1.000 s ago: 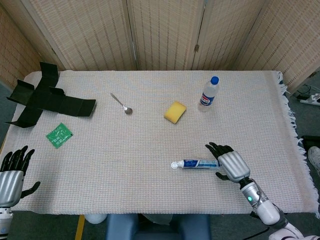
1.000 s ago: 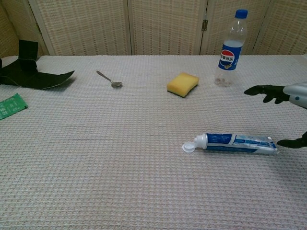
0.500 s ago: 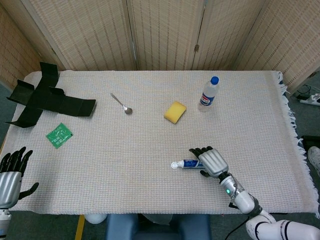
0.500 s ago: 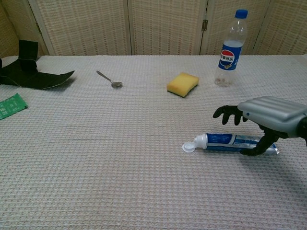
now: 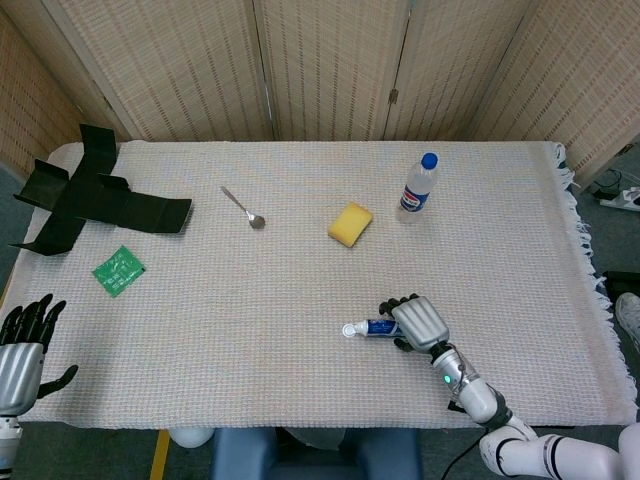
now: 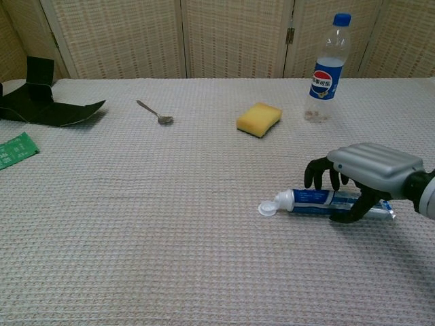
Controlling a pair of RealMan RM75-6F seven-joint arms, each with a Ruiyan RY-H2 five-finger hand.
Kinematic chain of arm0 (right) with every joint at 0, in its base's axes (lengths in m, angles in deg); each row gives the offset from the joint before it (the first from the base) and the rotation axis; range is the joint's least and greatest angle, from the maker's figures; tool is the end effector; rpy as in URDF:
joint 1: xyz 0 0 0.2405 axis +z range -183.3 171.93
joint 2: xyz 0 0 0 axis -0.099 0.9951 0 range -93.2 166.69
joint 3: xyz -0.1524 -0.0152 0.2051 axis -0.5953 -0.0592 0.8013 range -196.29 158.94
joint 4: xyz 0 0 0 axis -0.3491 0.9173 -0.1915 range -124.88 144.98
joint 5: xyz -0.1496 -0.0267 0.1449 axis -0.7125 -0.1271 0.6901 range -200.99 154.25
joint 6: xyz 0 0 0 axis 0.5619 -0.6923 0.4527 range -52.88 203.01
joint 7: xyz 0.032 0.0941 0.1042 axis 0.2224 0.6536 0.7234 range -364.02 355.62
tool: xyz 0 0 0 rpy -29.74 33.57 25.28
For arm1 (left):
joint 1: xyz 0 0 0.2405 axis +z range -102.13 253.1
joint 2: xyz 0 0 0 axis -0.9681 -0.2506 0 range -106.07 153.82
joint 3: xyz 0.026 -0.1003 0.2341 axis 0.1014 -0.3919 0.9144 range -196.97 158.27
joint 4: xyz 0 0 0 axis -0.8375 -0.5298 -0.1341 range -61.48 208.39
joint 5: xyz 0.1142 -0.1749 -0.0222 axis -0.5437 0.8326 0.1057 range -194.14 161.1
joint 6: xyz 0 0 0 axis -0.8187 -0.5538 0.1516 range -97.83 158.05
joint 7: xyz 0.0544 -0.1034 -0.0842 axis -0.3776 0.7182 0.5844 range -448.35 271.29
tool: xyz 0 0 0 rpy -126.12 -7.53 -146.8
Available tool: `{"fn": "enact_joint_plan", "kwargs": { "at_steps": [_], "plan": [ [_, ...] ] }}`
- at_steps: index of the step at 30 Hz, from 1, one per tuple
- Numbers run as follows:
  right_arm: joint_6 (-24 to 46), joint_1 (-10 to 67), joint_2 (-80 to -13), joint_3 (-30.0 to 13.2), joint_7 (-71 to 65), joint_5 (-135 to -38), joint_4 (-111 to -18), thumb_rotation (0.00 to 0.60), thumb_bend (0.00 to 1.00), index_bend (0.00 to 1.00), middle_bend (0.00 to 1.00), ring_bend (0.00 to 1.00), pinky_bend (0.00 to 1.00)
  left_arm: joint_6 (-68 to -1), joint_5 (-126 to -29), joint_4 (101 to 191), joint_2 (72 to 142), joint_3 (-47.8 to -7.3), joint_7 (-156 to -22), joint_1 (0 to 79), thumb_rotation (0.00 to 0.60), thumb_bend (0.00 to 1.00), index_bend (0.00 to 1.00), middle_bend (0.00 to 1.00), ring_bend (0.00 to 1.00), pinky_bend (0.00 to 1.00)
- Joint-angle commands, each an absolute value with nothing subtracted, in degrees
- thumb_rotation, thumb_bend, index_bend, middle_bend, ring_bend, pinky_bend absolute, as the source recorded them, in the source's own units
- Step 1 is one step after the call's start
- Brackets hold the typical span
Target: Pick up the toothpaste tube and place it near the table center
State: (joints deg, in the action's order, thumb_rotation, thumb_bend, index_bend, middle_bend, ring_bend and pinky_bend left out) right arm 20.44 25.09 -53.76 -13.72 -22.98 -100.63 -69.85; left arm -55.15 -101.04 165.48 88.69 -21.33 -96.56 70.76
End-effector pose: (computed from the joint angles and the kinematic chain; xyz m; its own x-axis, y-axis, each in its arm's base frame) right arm -0.2130 -0.2882 -0.0358 0.5503 -0.3016 0.7786 -0.8123 -0.4092 0.4156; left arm -0.3158 0.1771 0.1554 0.5133 0.0183 0.8580 0.8579 0.0160 -0.5136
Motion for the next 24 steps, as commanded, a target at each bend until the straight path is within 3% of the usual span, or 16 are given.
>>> {"fn": "enact_joint_plan", "kwargs": {
  "at_steps": [1,6,17,24],
  "plan": [
    [20.68,25.32,-53.98,-13.91,-23.09,-100.37,-69.54,0.6,0.29,0.39,0.42,0.45,0.4,-55.02,-101.12,165.3,88.72,-21.29,-96.5,70.72,0.6,0.26,0.0,0.03,0.02,0.0],
    [21.4,25.92,-54.57,-14.24,-23.54,-99.81,-68.88,0.6,0.3,0.44,0.45,0.48,0.42,-55.11,-101.29,164.89,88.82,-21.38,-95.98,70.69,0.6,0.26,0.0,0.03,0.02,0.0],
    [22.49,27.54,-53.15,-14.12,-19.36,-101.09,-69.23,0.6,0.64,0.58,0.55,0.61,0.52,-54.59,-102.39,164.86,88.41,-21.59,-94.39,69.86,0.6,0.26,0.0,0.03,0.03,0.0],
    [22.24,29.49,-50.55,-13.34,-7.73,-106.06,-71.18,0.6,0.76,0.63,0.6,0.66,0.59,-53.22,-105.58,165.32,88.83,-22.77,-93.14,66.59,0.6,0.26,0.0,0.03,0.04,0.0]
  ]
}}
